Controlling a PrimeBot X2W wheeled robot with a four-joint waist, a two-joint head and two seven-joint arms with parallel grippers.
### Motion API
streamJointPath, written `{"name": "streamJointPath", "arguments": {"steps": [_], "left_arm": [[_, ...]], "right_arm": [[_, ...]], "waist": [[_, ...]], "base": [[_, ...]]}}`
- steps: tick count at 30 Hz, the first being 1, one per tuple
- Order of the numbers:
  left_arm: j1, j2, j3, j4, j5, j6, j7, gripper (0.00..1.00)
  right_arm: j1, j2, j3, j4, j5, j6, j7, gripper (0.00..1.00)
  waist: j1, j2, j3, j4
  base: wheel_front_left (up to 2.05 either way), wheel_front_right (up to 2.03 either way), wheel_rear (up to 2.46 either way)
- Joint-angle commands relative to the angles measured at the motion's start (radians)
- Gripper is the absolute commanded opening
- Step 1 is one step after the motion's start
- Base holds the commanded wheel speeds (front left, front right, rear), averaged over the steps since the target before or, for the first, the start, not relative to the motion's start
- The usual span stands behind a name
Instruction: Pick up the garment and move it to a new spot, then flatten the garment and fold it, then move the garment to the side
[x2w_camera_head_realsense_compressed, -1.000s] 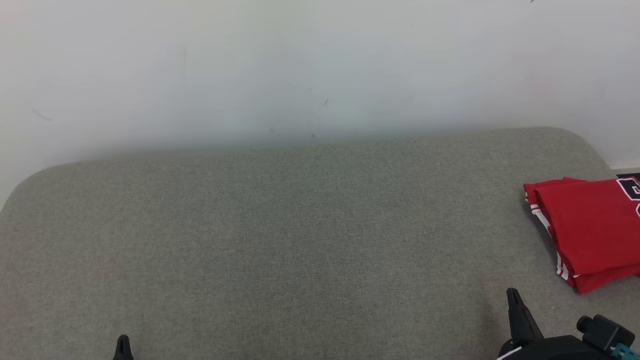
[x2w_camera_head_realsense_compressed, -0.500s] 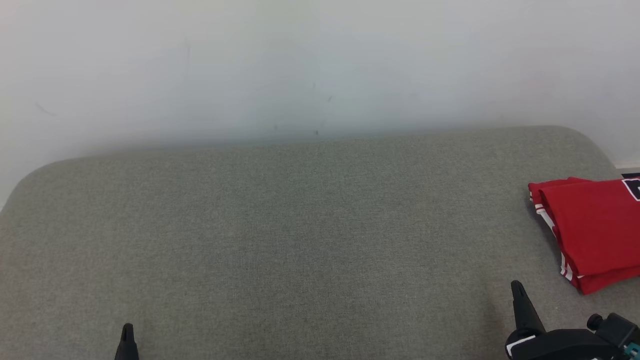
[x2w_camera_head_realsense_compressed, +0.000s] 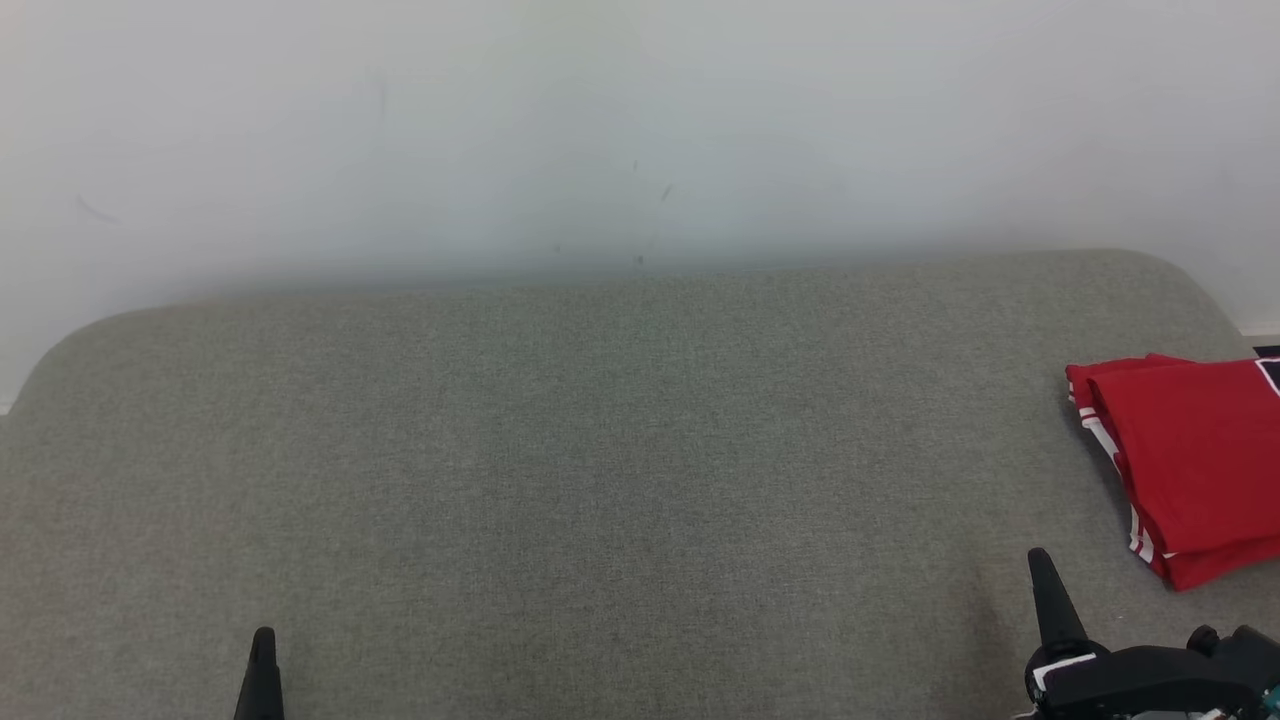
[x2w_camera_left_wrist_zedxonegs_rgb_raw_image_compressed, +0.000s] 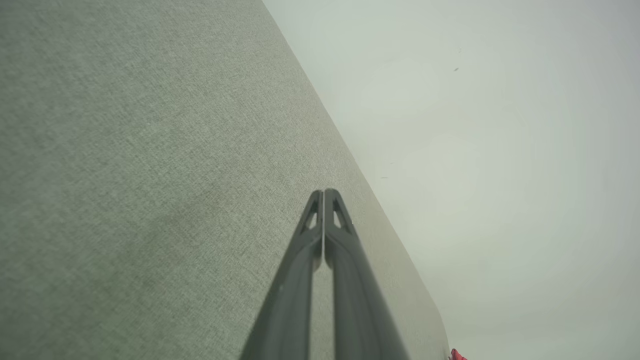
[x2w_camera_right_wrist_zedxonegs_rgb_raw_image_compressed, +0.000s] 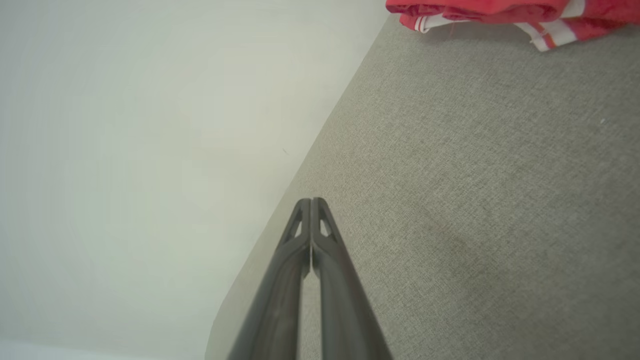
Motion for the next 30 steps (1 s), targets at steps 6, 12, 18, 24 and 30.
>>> {"name": "streamJointPath", "arguments": {"steps": [6,12,18,24,30], "left_arm": [[-0.032,0.006,-0.002,-0.013,-0.074,-0.008,0.02,0.0],[-0.043,0.007,-0.004,-0.014,-0.132,-0.009,0.035,0.0],[-0.051,0.007,-0.006,-0.014,-0.187,-0.012,0.05,0.0],[-0.061,0.007,-0.007,-0.015,-0.238,-0.015,0.064,0.0],[-0.069,0.007,-0.009,-0.015,-0.278,-0.018,0.076,0.0]], "right_arm": [[-0.022,0.005,-0.014,-0.022,0.074,0.0,0.019,0.0],[-0.024,0.009,-0.024,-0.031,0.13,0.0,0.034,0.0],[-0.026,0.013,-0.032,-0.039,0.183,0.0,0.047,0.0],[-0.028,0.016,-0.04,-0.046,0.233,0.001,0.061,0.0],[-0.029,0.02,-0.046,-0.053,0.272,0.001,0.072,0.0]], "waist": [[0.0,0.0,0.003,0.004],[0.0,0.0,0.007,0.008],[0.0,0.0,0.01,0.011],[0.0,0.0,0.014,0.015],[0.0,0.0,0.016,0.018]], "base": [[0.0,0.0,0.0],[0.0,0.0,0.0],[0.0,0.0,0.0],[0.0,0.0,0.0],[0.0,0.0,0.0]]}}
